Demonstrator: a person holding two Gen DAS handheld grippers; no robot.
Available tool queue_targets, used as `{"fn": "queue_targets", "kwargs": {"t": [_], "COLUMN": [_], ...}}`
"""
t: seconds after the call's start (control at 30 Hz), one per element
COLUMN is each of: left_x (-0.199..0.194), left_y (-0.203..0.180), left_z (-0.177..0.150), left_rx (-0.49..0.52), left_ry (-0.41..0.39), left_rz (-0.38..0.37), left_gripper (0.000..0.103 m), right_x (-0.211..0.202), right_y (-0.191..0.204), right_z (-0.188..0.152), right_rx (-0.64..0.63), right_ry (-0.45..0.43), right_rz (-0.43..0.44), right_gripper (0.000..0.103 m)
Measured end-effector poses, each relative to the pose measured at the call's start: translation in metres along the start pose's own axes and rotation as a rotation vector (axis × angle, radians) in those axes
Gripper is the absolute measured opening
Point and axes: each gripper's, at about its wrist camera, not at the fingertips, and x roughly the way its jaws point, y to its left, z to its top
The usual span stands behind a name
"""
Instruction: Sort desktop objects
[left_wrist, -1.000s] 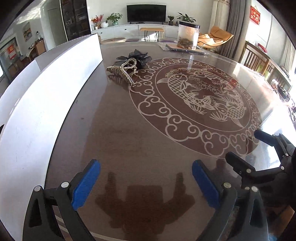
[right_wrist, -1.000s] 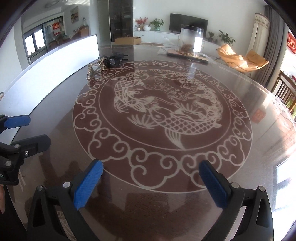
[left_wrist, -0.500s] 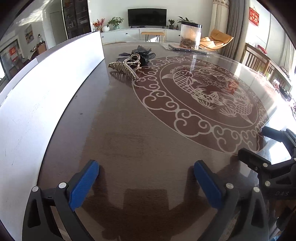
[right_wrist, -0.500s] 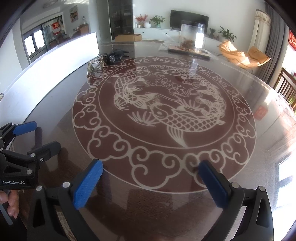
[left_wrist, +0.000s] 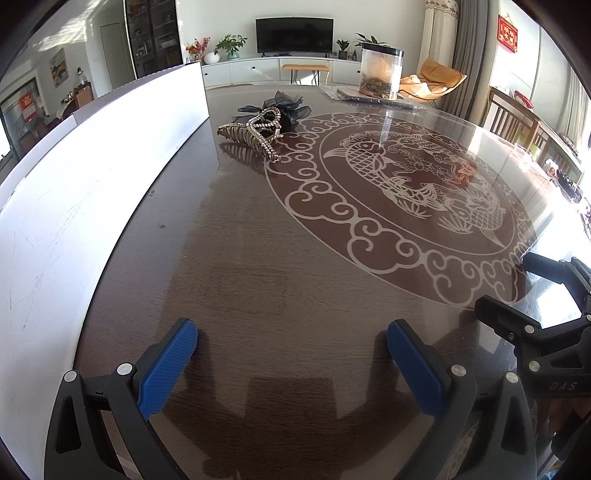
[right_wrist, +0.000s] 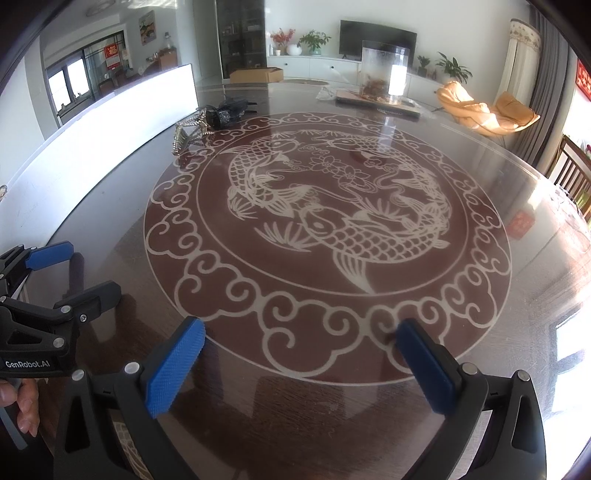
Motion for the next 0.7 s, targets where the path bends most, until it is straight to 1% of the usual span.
{"fn": "queue_targets", "kwargs": {"t": [0.7], "left_x": [-0.0001], "left_y": [-0.0002], "left_z": [-0.0008], "left_rx": [0.000], "left_ry": [-0.001], "left_rz": [0.001], "left_gripper": [0.103], "right_x": [0.0001], "right_y": [0.0003], "right_z": [0.0001], "right_rx": [0.000], "right_ry": [0.000], "right_rz": [0.000], "right_gripper": [0.103]}}
